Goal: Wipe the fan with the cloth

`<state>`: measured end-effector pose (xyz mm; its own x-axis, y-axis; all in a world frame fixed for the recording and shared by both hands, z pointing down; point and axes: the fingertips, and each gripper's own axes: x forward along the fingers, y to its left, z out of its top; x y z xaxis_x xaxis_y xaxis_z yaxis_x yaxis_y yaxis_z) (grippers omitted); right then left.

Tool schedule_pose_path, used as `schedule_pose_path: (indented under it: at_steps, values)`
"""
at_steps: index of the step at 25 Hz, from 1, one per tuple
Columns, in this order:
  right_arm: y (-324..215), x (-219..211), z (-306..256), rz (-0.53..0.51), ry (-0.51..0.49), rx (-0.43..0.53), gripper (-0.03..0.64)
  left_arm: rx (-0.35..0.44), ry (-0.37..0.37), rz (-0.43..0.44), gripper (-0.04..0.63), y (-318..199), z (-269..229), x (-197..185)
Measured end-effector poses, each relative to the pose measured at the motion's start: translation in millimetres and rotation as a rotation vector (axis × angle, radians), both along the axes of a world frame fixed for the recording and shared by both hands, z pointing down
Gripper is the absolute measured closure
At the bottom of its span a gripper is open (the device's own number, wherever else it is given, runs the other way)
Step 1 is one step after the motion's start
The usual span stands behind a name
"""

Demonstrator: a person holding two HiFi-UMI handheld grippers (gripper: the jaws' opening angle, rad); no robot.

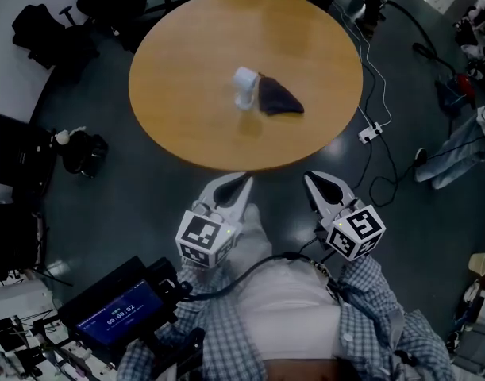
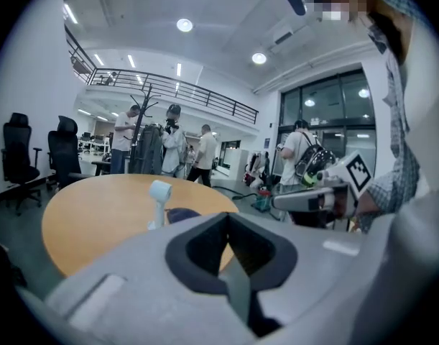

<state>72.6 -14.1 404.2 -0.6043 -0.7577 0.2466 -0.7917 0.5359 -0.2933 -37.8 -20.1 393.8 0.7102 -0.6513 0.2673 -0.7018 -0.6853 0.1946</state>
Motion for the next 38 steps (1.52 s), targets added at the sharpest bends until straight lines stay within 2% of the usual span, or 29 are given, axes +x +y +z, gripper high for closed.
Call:
schedule_pose_path:
  at_steps: [4,9,12,20,28,32,36,38]
  values:
    - [-36.1,-11.7,2.4,0.000,0.023,-0.023,0.614,0.023,0.001,0.013,0.597,-37.5,7.6,-10.5]
    - [-63.6,-22.7,8.9,0.008,0.054,-0.067,0.614,0.008,-0.017,-0.025,0.597,-83.2,28.4,-28.4]
    - [-75.1,-24.2,23.2,0.002,0.061,-0.104,0.614,0.030,-0.058,-0.064,0.545,-111.0,54.7,-34.8]
    - [-108.2,-27.4,48.4,-0.048,0.049,-0.178,0.614,0.045,-0.157,-0.138,0.411,-187.2,112.2,-22.8]
    - [-120.7,-11.9,71.2,-0.032,0.067,-0.244,0.614,-0.010,-0.226,-0.159,0.396,-235.6,161.3,-9.7]
    - [-125.7,0.4,78.6,-0.031,0.079,-0.257,0.614,-0.011,-0.214,-0.173,0.397,-251.0,162.2,2.7]
    - [-129.8,6.2,83.8,-0.050,0.098,-0.260,0.614,-0.021,-0.173,-0.198,0.450,-258.6,158.3,8.2]
    - [-136.6,8.5,89.6,-0.038,0.099,-0.266,0.614,-0.027,-0.164,-0.182,0.447,-260.9,158.4,9.2]
